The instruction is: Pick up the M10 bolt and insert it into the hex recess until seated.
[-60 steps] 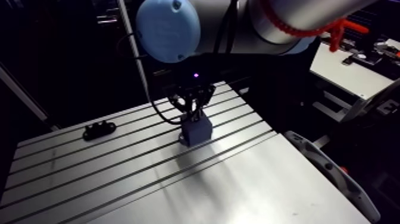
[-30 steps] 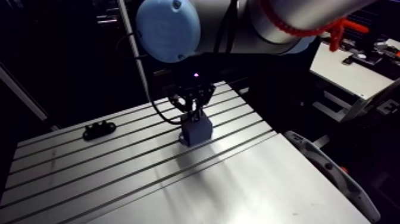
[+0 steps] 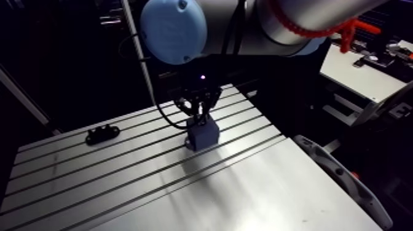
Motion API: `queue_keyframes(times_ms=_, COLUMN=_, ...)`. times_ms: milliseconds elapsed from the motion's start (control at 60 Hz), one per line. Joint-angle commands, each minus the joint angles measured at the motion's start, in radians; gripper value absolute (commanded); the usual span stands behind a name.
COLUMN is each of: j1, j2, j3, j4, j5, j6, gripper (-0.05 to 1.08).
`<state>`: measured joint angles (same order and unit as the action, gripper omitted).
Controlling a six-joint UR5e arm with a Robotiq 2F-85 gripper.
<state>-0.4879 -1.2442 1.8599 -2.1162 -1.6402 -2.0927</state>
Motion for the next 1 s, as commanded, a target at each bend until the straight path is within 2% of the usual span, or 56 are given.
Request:
queue_keyframes(times_ms=17, j1=0.000, j2=-0.002, j3=-0.001, j4=0.000, j5=0.000, j6=-0.029, gripper=0.74)
queue_keyframes(times_ms=150, j1=0.003, j2=-0.002, j3=0.000, j4=0.002, j5=0.002, j6=-0.056, gripper=0.74)
queue_keyframes(times_ms=250, j1=0.002, j2=-0.002, j3=-0.001, j4=0.003, j5=0.013, j6=-0.075, gripper=0.74)
queue_keyframes(times_ms=667, j1=0.002, j2=0.001, j3=-0.001, j4=0.008, j5=0.015, j6=-0.119, gripper=0.74)
queue_keyframes(times_ms=1000, j1=0.000, j2=0.001, j3=-0.002, j4=0.011, j5=0.024, j6=-0.145, gripper=0.75)
